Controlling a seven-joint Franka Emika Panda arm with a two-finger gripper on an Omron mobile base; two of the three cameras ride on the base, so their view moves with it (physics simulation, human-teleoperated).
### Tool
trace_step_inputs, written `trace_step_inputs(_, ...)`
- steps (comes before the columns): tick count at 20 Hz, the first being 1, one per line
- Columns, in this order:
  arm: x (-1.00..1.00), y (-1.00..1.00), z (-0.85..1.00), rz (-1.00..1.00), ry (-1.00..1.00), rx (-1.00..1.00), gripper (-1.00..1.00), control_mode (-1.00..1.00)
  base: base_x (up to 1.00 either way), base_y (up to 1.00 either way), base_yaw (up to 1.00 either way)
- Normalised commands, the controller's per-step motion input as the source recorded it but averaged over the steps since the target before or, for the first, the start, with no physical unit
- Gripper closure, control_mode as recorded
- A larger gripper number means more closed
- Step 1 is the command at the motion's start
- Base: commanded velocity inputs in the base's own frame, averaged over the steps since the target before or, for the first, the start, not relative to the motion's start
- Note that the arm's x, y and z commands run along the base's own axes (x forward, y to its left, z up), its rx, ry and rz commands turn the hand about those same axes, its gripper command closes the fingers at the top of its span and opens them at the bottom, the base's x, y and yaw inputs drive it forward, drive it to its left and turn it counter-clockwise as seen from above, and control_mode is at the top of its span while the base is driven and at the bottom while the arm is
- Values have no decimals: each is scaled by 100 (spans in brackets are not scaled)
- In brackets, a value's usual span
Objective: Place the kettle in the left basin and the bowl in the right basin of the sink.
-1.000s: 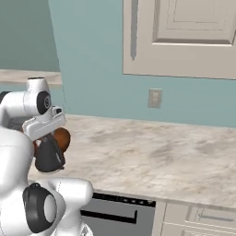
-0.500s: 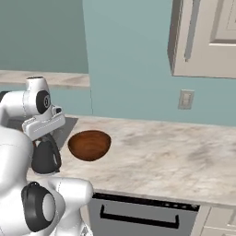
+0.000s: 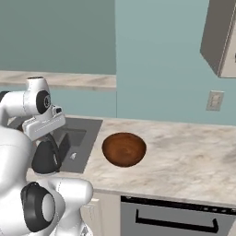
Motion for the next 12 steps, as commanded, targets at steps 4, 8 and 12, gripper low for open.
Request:
trace_step_inputs(4, 0, 0, 0, 0, 0, 0, 100, 100, 12, 65, -2)
trace_step_inputs(8, 0, 0, 0, 0, 0, 0, 100, 100, 21, 63, -3)
trace_step_inputs(12, 0, 0, 0, 0, 0, 0, 100, 100, 25, 50, -3)
